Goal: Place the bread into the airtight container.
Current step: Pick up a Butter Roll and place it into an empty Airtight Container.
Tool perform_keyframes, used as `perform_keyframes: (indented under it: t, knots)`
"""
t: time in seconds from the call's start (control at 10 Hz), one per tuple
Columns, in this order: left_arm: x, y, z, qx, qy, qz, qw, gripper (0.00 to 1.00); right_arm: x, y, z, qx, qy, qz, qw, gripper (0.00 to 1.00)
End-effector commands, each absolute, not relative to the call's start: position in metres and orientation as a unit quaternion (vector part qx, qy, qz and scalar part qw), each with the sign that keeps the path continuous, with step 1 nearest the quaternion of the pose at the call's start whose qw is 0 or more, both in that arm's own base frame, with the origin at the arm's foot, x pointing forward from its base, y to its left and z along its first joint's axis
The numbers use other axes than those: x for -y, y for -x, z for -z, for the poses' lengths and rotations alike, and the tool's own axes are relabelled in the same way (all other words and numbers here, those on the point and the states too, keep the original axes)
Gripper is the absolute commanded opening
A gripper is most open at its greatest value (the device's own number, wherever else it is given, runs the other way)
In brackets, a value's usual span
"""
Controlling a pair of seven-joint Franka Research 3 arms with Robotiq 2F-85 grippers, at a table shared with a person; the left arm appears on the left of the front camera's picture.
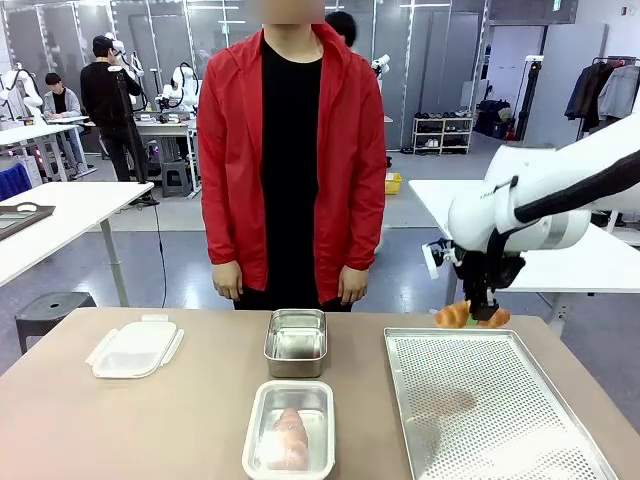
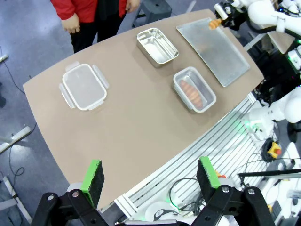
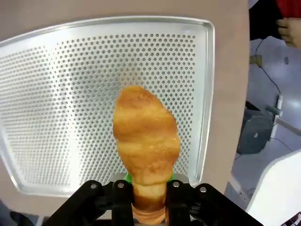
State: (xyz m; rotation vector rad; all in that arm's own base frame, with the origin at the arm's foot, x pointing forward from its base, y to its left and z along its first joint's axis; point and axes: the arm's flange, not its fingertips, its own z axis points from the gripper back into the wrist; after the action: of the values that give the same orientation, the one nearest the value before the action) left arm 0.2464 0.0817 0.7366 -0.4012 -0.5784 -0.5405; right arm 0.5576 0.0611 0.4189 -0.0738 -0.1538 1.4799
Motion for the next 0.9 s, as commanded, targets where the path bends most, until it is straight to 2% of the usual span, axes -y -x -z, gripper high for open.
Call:
perform_keyframes:
  t: [0.0, 0.3, 0.8]
  knots:
    - [-0.081, -0.245, -0.737, 0.281, 0.196, 0.27, 0.9, 1.0, -0.069, -0.542, -0.452, 0.059, 0.025, -0.667, 0.743, 0.21]
    - [-0.081, -0.245, -0.737, 0.281, 0.196, 0.27, 0.9, 1.0, -0.082, -0.535, -0.473, 0.041, 0.036, -0.662, 0.748, 0.21]
    - [-0.081, -0.245, -0.737, 0.281, 0.196, 0.27, 0.9, 1.0, -0.128, -0.522, -0.514, 0.083, -0.005, -0.651, 0.755, 0.21]
